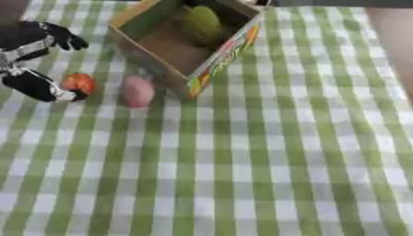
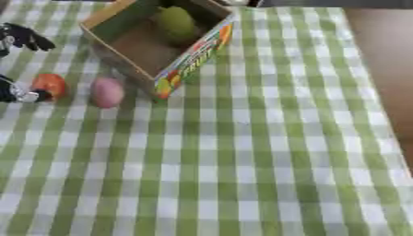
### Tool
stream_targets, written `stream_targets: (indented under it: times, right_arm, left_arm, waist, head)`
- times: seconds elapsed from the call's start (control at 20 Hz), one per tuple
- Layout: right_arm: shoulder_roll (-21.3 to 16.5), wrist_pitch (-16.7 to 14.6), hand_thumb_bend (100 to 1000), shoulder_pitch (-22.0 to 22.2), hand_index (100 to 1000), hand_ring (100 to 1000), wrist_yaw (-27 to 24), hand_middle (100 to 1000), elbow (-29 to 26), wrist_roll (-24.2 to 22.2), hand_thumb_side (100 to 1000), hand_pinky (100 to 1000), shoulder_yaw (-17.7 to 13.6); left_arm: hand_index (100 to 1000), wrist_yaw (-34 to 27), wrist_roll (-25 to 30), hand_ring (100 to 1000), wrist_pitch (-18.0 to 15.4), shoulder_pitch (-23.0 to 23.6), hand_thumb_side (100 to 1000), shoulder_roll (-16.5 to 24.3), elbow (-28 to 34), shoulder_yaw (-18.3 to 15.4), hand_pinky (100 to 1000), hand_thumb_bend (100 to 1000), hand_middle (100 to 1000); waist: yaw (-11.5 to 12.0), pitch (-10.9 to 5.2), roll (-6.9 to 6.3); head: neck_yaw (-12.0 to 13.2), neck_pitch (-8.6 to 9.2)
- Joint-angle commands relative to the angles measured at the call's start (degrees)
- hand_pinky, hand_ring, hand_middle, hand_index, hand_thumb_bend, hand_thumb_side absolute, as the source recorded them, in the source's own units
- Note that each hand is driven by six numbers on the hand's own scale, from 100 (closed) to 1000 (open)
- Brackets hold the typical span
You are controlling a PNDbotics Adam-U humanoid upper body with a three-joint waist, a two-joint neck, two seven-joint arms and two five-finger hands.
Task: Pick up objects on the table and place them in the box.
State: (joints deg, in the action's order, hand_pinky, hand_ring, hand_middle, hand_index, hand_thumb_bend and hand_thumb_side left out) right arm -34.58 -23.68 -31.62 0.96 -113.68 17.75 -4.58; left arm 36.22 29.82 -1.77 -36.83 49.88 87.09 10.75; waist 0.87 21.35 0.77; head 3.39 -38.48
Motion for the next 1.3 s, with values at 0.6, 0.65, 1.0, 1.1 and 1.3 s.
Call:
stream_targets:
  times: [0.6,0.65,1.0,1.1,1.3]
  right_arm:
    - [-1.14,-0.18,100,0.07,843,792,0.06,553,-0.91,0.27,524,765,-0.90]
    - [-1.12,-0.18,100,0.10,843,792,0.06,553,-0.91,0.28,524,765,-0.92]
    - [-1.02,-0.21,100,0.25,843,794,0.05,552,-0.91,0.29,524,765,-0.96]
    - [-1.02,-0.21,100,0.31,844,794,0.05,552,-0.91,0.32,525,765,-0.99]
    - [-1.00,-0.19,100,0.40,844,796,0.04,552,-0.91,0.32,525,766,-0.98]
  left_arm:
    - [882,2.42,1.21,784,0.91,-1.95,192,0.20,-7.74,-1.18,792,379,766]
    - [882,2.43,1.00,784,0.95,-2.16,198,-0.03,-8.43,-1.18,791,378,767]
    - [891,2.51,0.05,786,0.68,-3.32,263,-1.19,-11.57,-1.12,788,385,777]
    - [895,2.37,0.11,789,0.46,-3.58,308,-1.39,-11.99,-1.09,791,412,780]
    - [896,2.13,0.60,794,0.02,-4.01,350,-1.60,-12.36,-1.11,796,433,784]
  waist:
    - [-0.02,-1.22,-0.15]
    - [-0.04,-1.20,-0.12]
    - [-0.09,-1.06,-0.01]
    - [-0.10,-1.05,0.00]
    - [-0.08,-1.03,-0.03]
  head:
    - [0.43,0.87]
    - [0.46,0.89]
    - [0.66,0.97]
    - [0.65,1.02]
    - [0.64,1.00]
